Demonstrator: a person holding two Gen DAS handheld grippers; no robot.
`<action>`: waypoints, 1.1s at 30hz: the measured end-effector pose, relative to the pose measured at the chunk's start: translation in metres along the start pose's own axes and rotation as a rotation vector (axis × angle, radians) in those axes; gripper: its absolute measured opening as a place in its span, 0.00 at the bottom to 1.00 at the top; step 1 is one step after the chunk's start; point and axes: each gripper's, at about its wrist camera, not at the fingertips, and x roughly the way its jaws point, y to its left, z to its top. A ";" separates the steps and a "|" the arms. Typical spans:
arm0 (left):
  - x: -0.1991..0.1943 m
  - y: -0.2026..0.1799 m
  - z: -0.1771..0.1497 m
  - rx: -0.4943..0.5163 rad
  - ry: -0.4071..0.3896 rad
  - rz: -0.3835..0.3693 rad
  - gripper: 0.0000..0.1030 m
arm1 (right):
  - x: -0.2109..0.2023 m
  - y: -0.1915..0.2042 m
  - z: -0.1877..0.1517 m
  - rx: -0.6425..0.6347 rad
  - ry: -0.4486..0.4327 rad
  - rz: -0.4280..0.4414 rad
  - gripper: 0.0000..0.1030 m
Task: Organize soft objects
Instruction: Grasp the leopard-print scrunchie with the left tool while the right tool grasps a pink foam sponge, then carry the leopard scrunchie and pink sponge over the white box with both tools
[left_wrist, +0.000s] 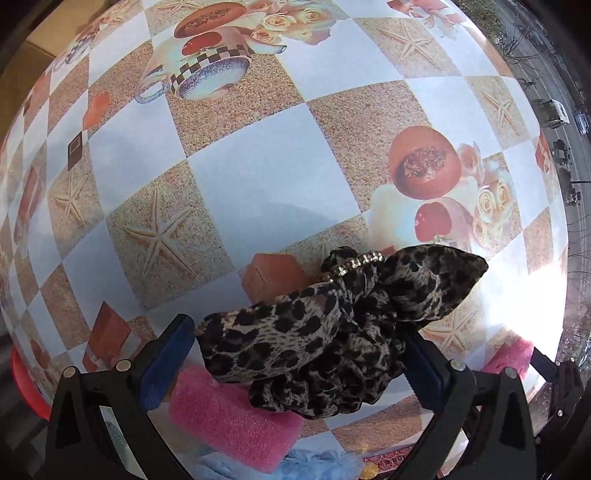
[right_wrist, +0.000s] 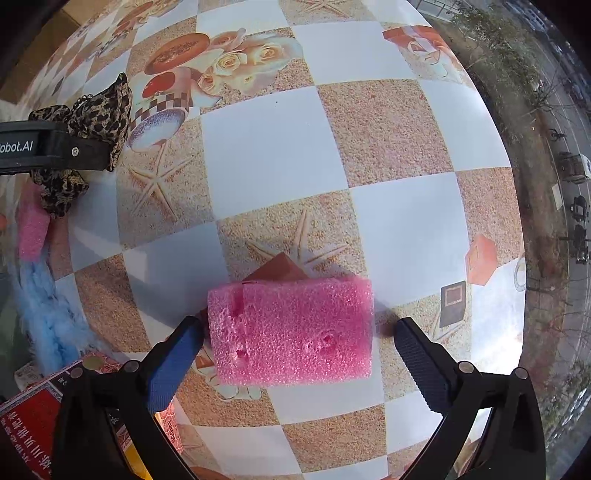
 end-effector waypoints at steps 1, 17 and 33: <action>0.001 0.001 0.002 -0.004 0.018 0.000 1.00 | -0.001 0.002 0.000 -0.001 0.000 -0.002 1.00; -0.071 -0.018 -0.024 0.105 -0.228 0.001 0.30 | -0.042 -0.009 -0.011 0.025 -0.052 0.070 0.69; -0.143 0.003 -0.171 0.056 -0.377 -0.085 0.30 | -0.093 -0.027 -0.110 0.117 -0.063 0.095 0.69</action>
